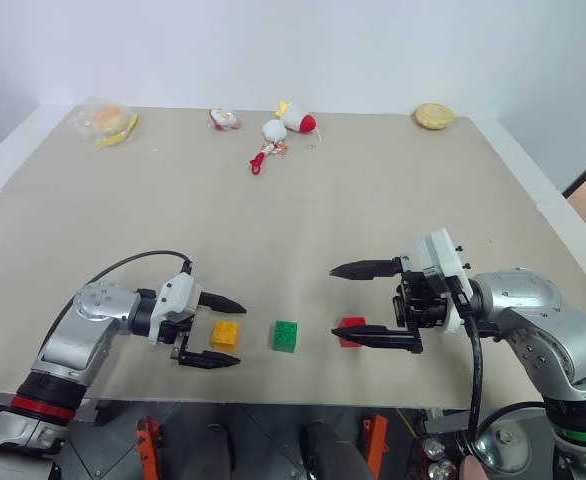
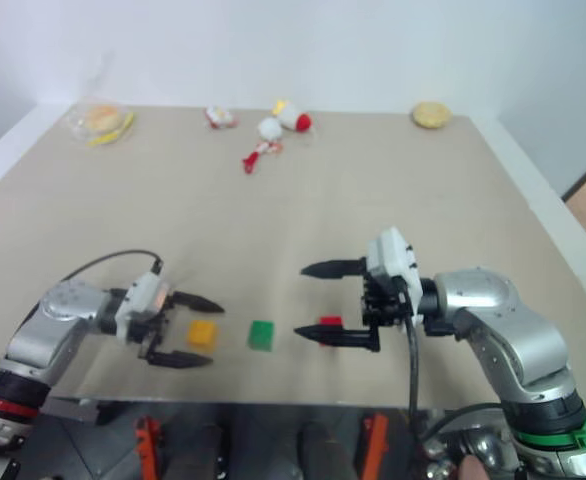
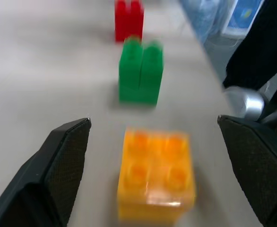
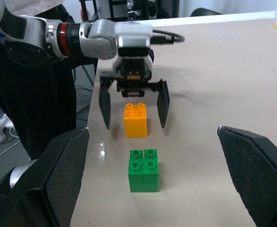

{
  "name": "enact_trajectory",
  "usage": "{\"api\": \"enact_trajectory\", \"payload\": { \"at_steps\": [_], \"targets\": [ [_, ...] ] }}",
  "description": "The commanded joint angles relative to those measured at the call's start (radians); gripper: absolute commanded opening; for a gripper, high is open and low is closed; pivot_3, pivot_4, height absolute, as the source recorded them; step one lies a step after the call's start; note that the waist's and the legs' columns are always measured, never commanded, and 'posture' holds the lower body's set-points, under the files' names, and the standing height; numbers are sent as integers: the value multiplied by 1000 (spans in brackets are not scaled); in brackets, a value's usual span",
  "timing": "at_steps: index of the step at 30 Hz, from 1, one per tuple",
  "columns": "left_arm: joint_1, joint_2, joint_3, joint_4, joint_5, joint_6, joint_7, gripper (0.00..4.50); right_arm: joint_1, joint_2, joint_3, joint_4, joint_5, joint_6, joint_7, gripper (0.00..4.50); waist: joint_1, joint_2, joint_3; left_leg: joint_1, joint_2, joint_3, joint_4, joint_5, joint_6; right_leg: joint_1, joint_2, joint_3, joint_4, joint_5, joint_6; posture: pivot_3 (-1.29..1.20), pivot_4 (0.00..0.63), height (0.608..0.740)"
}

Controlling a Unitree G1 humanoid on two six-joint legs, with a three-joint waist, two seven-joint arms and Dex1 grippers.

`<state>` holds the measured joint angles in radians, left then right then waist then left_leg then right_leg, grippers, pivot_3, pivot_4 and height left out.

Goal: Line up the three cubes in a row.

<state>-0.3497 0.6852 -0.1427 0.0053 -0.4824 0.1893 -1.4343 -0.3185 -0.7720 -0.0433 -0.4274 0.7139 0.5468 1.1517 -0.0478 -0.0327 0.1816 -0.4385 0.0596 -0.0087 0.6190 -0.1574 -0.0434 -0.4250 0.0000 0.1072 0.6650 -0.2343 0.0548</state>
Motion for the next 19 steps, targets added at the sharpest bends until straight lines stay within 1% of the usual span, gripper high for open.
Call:
{"api": "enact_trajectory", "payload": {
  "at_steps": [1,3,4,5,7,8,9,11,13,15,17,19],
  "targets": [
    [-87,-39,137,-159,-227,268,213,4462,34,7,-137,-21,118,44,-63,4500,2,0,0,0,0,0,0,0,0,0,0,0,0,0,0,0,150,736],
    [-119,-103,212,-205,-329,390,409,4462,69,30,-191,-20,141,52,-126,4500,3,-1,0,-1,0,-1,1,0,0,3,0,-2,0,-1,2,0,150,736],
    [-126,-141,243,-220,-343,417,509,4462,82,47,-211,-14,142,50,-164,4500,3,0,0,-1,0,-1,2,0,0,3,0,-2,0,-1,3,0,150,736],
    [-128,-194,278,-226,-341,430,636,4462,95,74,-232,-6,140,46,-217,4500,2,0,0,0,0,0,2,0,0,4,-1,-2,0,-1,4,0,150,736],
    [-112,-289,337,-241,-321,433,840,4462,111,146,-265,6,130,32,-336,4500,-1,0,0,1,0,-1,3,0,0,6,-1,-1,0,-1,5,0,150,736],
    [-95,-329,354,-252,-290,416,919,4462,116,185,-276,11,118,22,-398,4500,-2,-1,0,2,0,0,2,0,0,6,-1,0,0,0,6,0,150,736],
    [-71,-364,363,-261,-228,383,1005,4462,119,231,-279,20,86,7,-473,4500,-4,0,0,3,0,0,2,0,0,6,0,0,0,1,8,0,150,736],
    [-34,-405,367,-269,-141,328,1107,4462,122,297,-273,38,11,-35,-580,4500,-4,0,0,3,0,-1,2,0,0,6,1,1,0,3,8,0,150,736],
    [12,-450,394,-238,-32,248,1240,4462,136,382,-249,71,-114,-118,-710,4500,-1,0,0,3,0,-2,2,1,-1,4,3,2,1,3,5,0,150,736],
    [47,-483,419,-207,38,182,1325,4462,148,459,-236,95,-202,-188,-810,4500,0,0,0,2,0,-2,1,2,-1,4,3,2,1,2,3,0,150,736],
    [67,-497,413,-179,89,137,1353,4462,160,517,-224,128,-266,-243,-872,4500,0,0,0,2,-1,-2,1,2,-2,4,3,2,1,3,4,0,150,736],
    [86,-491,373,-144,157,80,1348,4462,171,561,-206,177,-322,-281,-918,4500,0,0,0,1,-2,-1,2,2,-2,3,1,3,0,3,4,0,150,736]
  ]
}}
